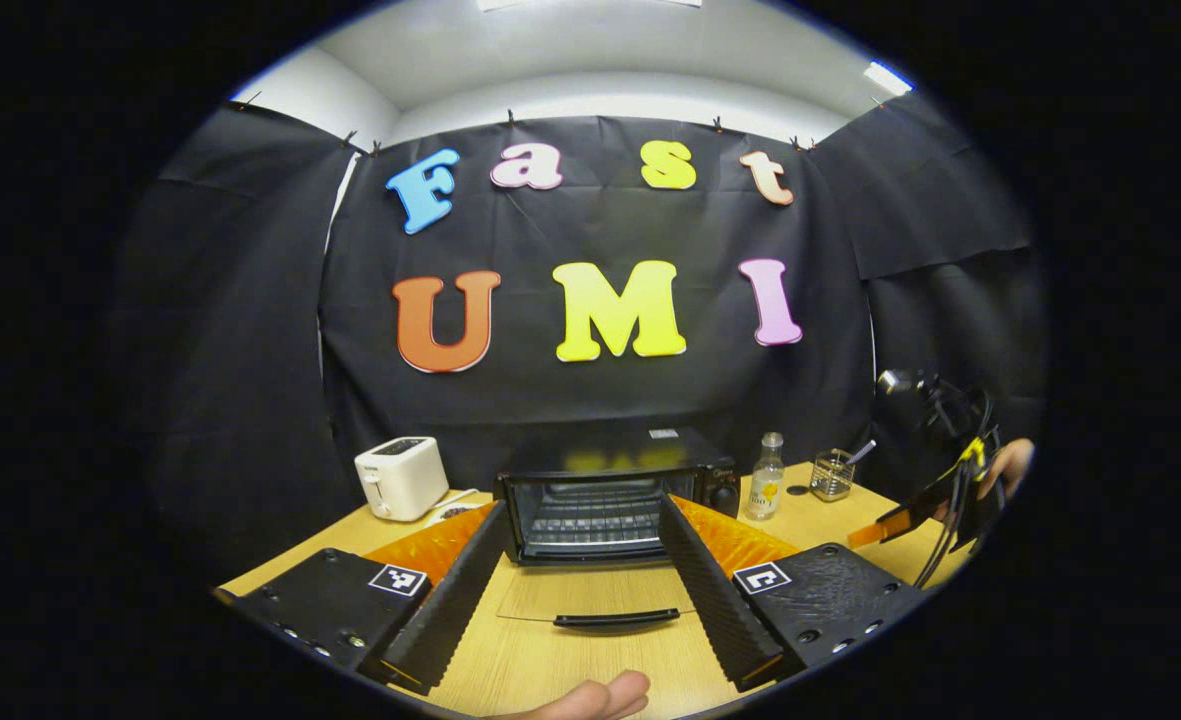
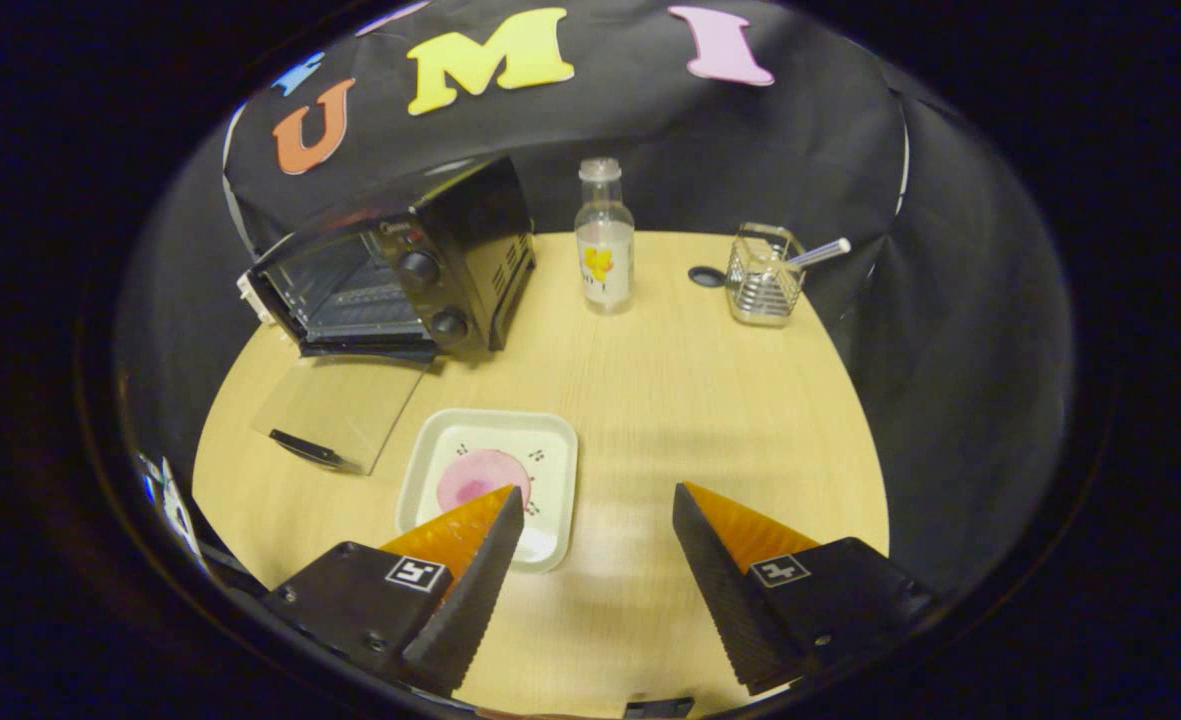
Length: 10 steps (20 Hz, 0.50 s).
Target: Open the electric oven with the left hand, put the food in, and close the electric oven.
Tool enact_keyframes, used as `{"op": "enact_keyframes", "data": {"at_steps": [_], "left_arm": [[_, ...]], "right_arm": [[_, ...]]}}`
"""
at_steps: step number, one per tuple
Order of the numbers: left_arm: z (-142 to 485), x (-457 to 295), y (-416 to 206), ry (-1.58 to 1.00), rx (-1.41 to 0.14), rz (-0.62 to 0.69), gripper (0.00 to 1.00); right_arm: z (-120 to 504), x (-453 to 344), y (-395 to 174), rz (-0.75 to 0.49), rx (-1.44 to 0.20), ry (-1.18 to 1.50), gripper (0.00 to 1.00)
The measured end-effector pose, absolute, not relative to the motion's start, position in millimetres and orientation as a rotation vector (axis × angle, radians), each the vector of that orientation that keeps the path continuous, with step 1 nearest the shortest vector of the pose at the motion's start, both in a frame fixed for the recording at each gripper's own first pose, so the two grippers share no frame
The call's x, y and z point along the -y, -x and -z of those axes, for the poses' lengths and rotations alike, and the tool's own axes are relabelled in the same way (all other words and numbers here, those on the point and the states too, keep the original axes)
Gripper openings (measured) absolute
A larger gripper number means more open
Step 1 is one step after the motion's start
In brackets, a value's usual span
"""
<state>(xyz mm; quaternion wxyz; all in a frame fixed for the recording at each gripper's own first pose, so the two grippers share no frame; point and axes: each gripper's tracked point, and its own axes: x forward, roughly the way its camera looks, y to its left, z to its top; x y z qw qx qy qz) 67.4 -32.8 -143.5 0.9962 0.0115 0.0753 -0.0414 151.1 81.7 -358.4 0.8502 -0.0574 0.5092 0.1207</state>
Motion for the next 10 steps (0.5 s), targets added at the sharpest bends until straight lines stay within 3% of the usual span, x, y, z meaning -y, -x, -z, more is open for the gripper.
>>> {"op": "enact_keyframes", "data": {"at_steps": [5, 9, 10], "left_arm": [[102, 33, -70, -0.007, -0.024, 0.096, 0.96], [94, 38, -65, -0.004, -0.019, 0.117, 0.95], [102, 38, -64, -0.004, -0.063, 0.128, 0.95]], "right_arm": [[400, -101, -165, -0.324, -1.213, 0.089, 0.82], [426, -114, -162, -0.368, -1.343, 0.007, 0.58], [432, -114, -162, -0.378, -1.361, -0.005, 0.41]]}}
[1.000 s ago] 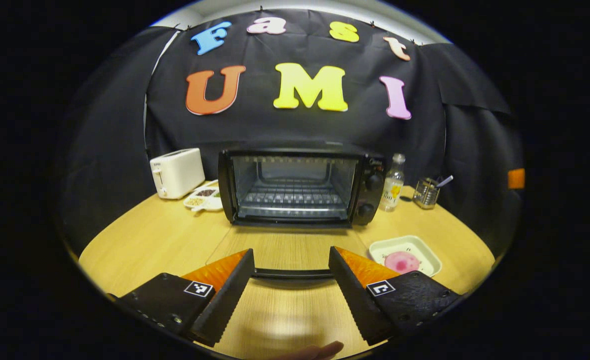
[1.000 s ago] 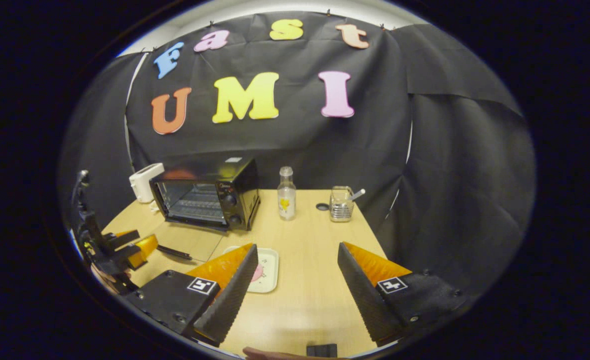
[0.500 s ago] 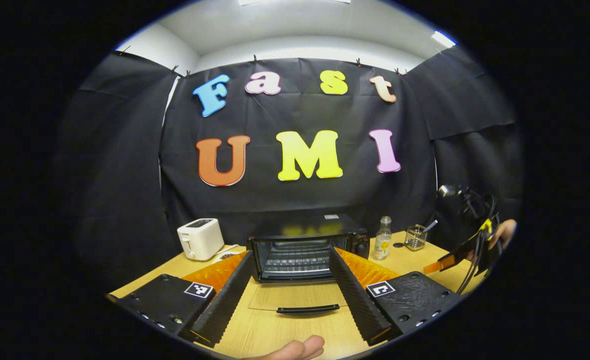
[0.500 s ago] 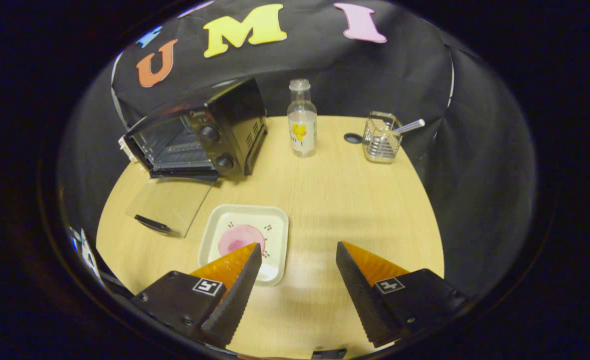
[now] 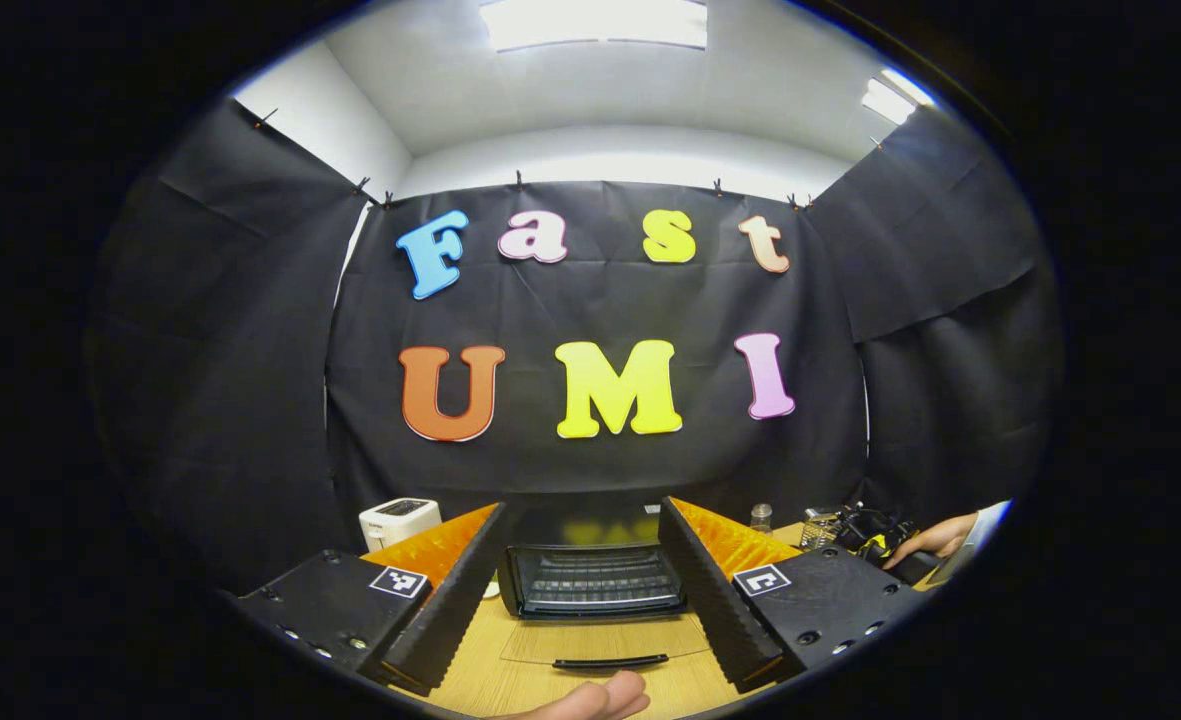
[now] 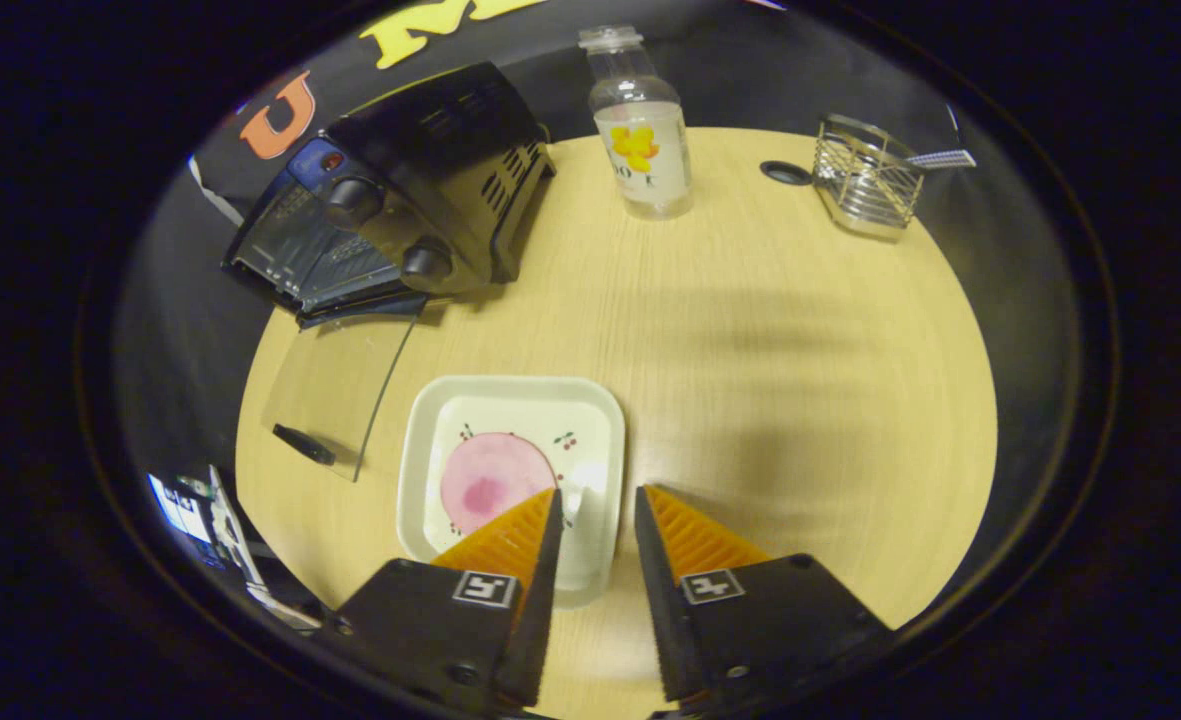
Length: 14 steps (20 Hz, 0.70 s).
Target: Open the electric oven with the left hand, put the food in, and close the electric oven.
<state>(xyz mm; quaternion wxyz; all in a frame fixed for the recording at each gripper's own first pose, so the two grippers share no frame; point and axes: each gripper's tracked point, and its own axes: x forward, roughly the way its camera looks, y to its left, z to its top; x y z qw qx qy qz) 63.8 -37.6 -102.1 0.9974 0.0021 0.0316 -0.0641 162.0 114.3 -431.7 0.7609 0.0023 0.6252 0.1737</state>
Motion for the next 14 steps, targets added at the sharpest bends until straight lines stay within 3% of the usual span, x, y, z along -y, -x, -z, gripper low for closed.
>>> {"op": "enact_keyframes", "data": {"at_steps": [1, 2, 3, 4, 13, 14], "left_arm": [[109, 35, -63, -0.002, -0.098, 0.13, 0.96], [110, 30, -63, 0.0, -0.115, 0.115, 0.96], [108, 25, -65, 0.001, -0.115, 0.095, 0.95], [105, 23, -67, 0.002, -0.107, 0.081, 0.95], [117, 26, -68, 0.004, -0.139, 0.068, 0.96], [117, 27, -67, 0.001, -0.139, 0.068, 0.96]], "right_arm": [[440, -113, -161, -0.38, -1.381, -0.026, 0.28], [434, -111, -166, -0.375, -1.374, -0.073, 0.05], [441, -114, -164, -0.376, -1.409, -0.138, 0.0], [440, -115, -164, -0.386, -1.427, -0.197, 0.04], [436, -107, -161, -0.476, -1.366, -0.483, 0.0], [435, -103, -159, -0.476, -1.361, -0.49, 0.04]]}}
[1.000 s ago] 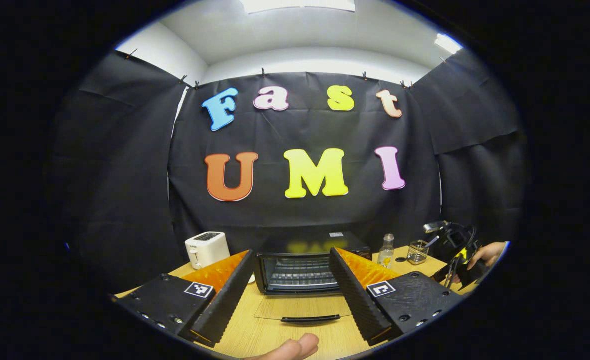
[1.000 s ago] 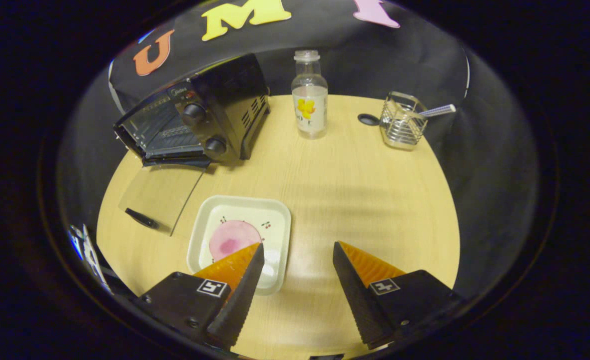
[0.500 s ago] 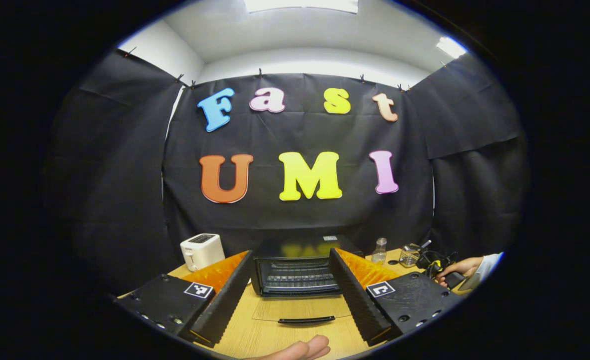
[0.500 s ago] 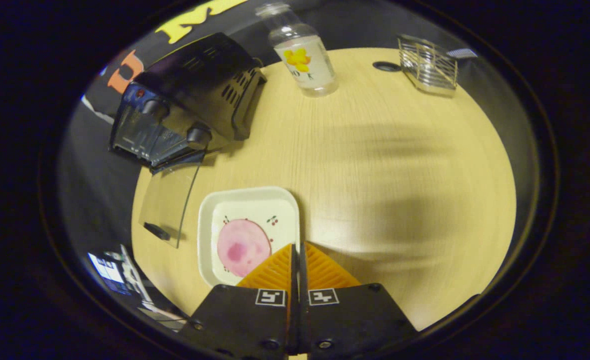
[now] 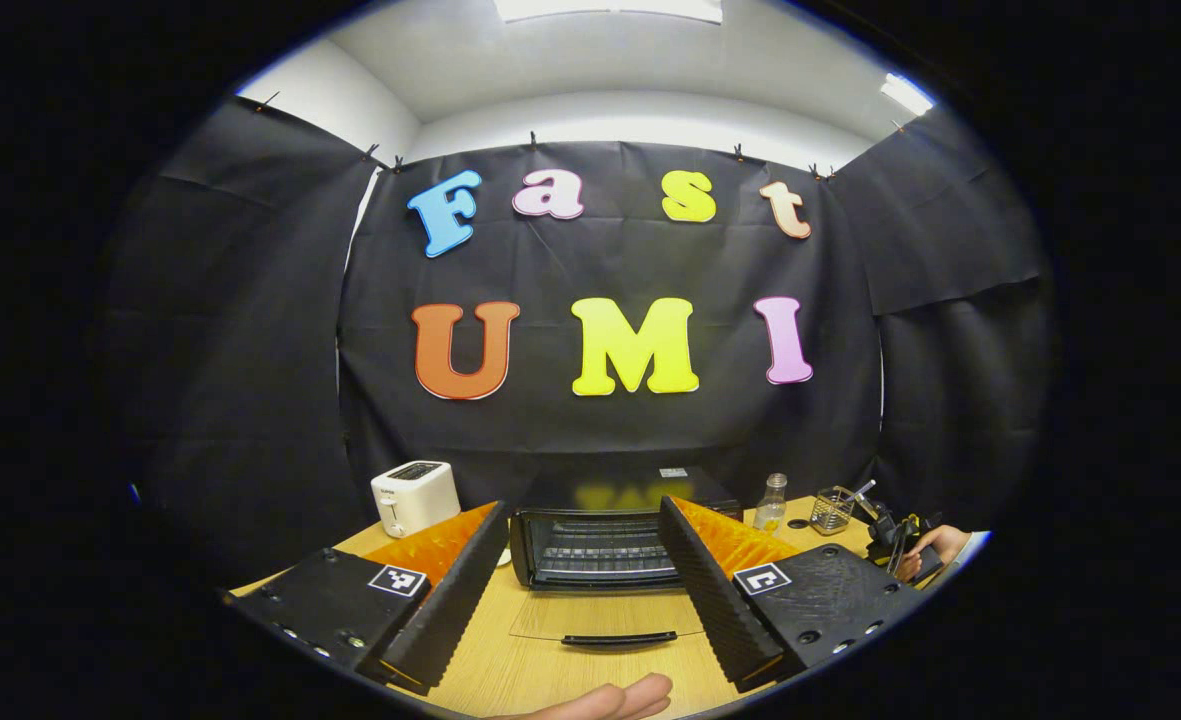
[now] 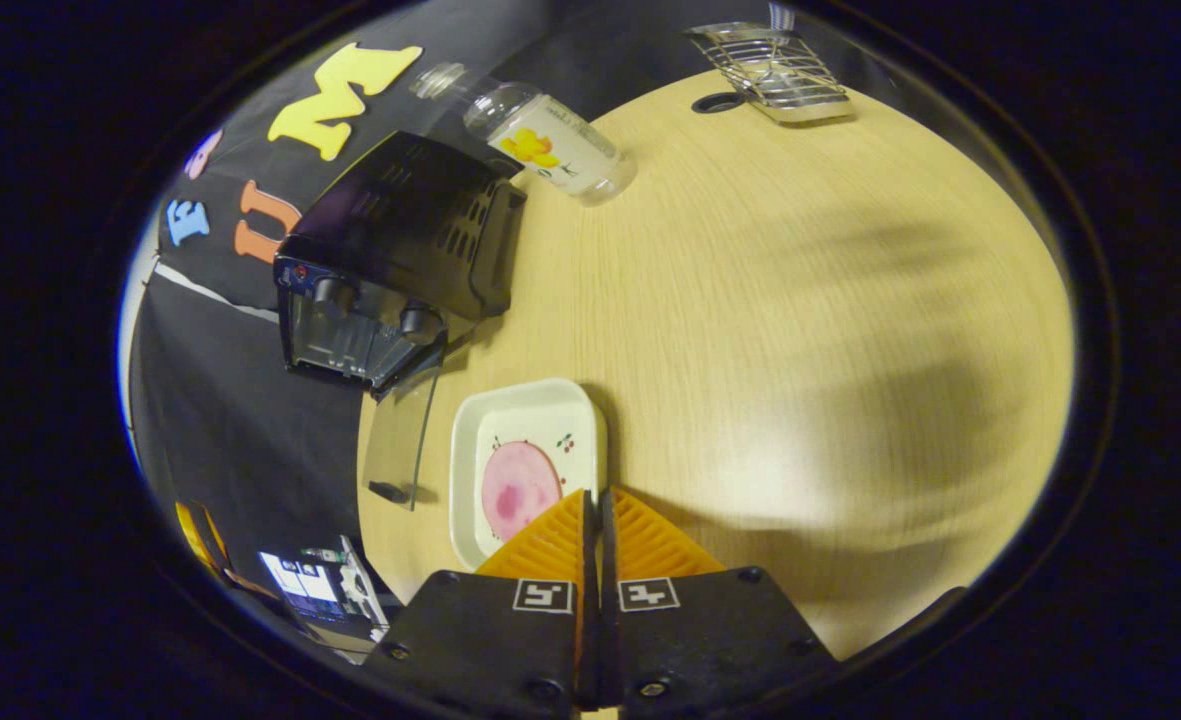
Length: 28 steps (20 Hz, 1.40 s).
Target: Open the electric oven with the left hand, put the food in, and close the electric oven.
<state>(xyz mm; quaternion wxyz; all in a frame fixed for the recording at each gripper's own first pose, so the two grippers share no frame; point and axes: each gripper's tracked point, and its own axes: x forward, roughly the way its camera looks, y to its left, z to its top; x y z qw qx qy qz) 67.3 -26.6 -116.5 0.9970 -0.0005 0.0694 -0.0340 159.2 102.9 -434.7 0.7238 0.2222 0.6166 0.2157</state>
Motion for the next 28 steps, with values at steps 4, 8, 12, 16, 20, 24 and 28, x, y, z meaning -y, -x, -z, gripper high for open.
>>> {"op": "enact_keyframes", "data": {"at_steps": [4, 8, 12, 16, 20, 24, 28], "left_arm": [[121, 25, -66, -0.006, -0.145, 0.068, 0.96], [130, 18, -64, -0.01, -0.156, 0.072, 0.96], [143, 2, -63, 0.0, -0.157, 0.061, 0.96], [150, -8, -61, 0.027, -0.165, 0.071, 0.95], [154, -26, -55, 0.037, -0.161, 0.056, 0.96], [161, -42, -51, 0.035, -0.167, 0.039, 0.96], [171, -58, -45, 0.024, -0.176, 0.02, 0.96]], "right_arm": [[411, -97, -151, -0.49, -1.341, -0.559, 0.01], [373, -96, -142, -0.499, -1.287, -0.541, 0.04], [334, -116, -130, -0.515, -1.25, -0.513, 0.0], [306, -153, -119, -0.561, -1.244, -0.498, 0.04], [289, -196, -117, -0.578, -1.227, -0.492, 0.04], [285, -244, -124, -0.587, -1.204, -0.499, 0.04], [298, -296, -133, -0.56, -1.209, -0.543, 0.04]]}}
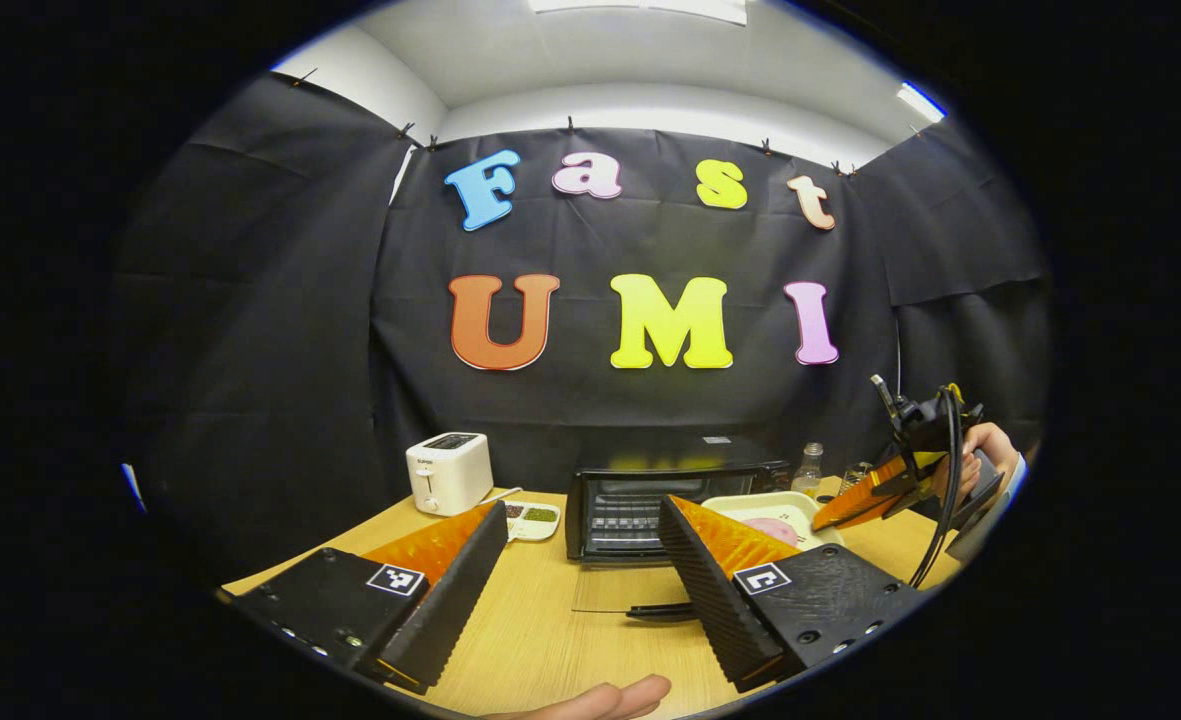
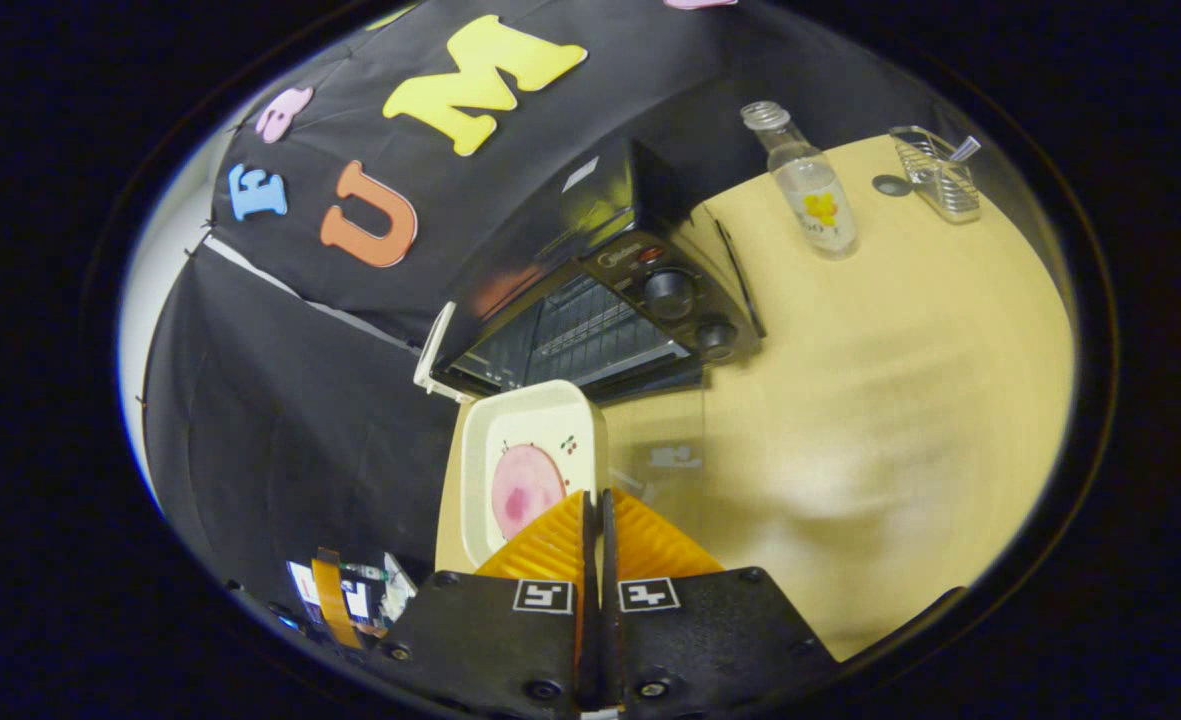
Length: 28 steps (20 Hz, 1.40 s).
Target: Open the electric oven with the left hand, put the food in, and close the electric oven.
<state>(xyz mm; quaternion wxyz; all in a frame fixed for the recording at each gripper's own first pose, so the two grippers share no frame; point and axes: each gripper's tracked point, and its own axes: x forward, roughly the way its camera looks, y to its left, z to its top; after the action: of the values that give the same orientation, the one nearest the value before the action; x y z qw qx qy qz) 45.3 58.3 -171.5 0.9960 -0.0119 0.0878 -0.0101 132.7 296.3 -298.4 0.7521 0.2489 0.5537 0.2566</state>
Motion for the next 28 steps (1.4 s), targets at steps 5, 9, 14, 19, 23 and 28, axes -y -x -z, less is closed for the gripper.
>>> {"op": "enact_keyframes", "data": {"at_steps": [5, 9, 14, 19, 23, 28], "left_arm": [[186, -70, -44, 0.015, -0.193, 0.003, 0.96], [191, -74, -47, 0.02, -0.183, -0.001, 0.96], [203, -73, -56, 0.027, -0.19, -0.001, 0.96], [218, -74, -60, 0.029, -0.208, 0.003, 0.96], [233, -79, -63, 0.021, -0.238, -0.008, 0.96], [235, -102, -67, -0.016, -0.217, -0.106, 0.96]], "right_arm": [[334, -344, -154, -0.473, -1.188, -0.576, 0.0], [356, -360, -186, -0.351, -1.12, -0.632, 0.0], [380, -376, -223, -0.196, -1.023, -0.729, 0.0], [406, -391, -255, -0.028, -0.963, -0.843, 0.04], [406, -405, -275, -0.019, -0.863, -0.851, 0.05], [408, -414, -305, -0.024, -0.732, -0.809, 0.07]]}}
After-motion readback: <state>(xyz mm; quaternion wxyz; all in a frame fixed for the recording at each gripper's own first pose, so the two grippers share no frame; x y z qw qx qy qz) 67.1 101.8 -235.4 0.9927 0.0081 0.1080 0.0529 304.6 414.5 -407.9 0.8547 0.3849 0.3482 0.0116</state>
